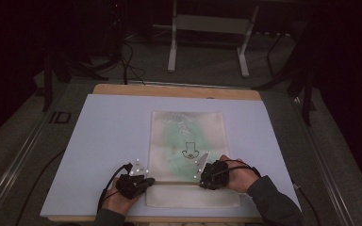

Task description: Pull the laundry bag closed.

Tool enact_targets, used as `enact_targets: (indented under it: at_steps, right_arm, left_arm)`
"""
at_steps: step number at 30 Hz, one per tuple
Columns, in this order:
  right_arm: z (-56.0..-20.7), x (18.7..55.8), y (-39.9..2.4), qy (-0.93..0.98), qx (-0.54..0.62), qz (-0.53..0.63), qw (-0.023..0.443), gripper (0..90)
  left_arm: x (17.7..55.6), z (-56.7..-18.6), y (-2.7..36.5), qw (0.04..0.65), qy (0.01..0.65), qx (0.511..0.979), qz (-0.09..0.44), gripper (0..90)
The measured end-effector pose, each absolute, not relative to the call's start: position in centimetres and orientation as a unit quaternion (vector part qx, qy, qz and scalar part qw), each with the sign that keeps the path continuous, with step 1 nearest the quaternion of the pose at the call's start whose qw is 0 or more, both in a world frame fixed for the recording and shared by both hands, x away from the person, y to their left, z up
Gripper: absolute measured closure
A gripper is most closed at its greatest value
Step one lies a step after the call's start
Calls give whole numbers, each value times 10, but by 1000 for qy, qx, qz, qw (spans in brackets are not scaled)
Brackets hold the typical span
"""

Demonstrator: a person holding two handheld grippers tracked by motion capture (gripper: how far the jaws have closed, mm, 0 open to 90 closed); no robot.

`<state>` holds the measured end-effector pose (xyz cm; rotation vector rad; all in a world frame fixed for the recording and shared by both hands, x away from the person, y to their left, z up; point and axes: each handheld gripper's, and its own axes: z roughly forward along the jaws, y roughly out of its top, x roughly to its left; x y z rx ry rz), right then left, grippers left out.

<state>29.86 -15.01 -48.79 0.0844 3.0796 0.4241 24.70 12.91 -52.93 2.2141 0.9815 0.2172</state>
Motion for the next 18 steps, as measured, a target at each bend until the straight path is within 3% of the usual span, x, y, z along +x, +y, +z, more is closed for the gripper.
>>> enact_targets:
  at_steps: [18]
  right_arm:
    - [-485,299,-160,990,31,137,21,824]
  left_arm:
    - [247,-529,129,347,379,854,83,893]
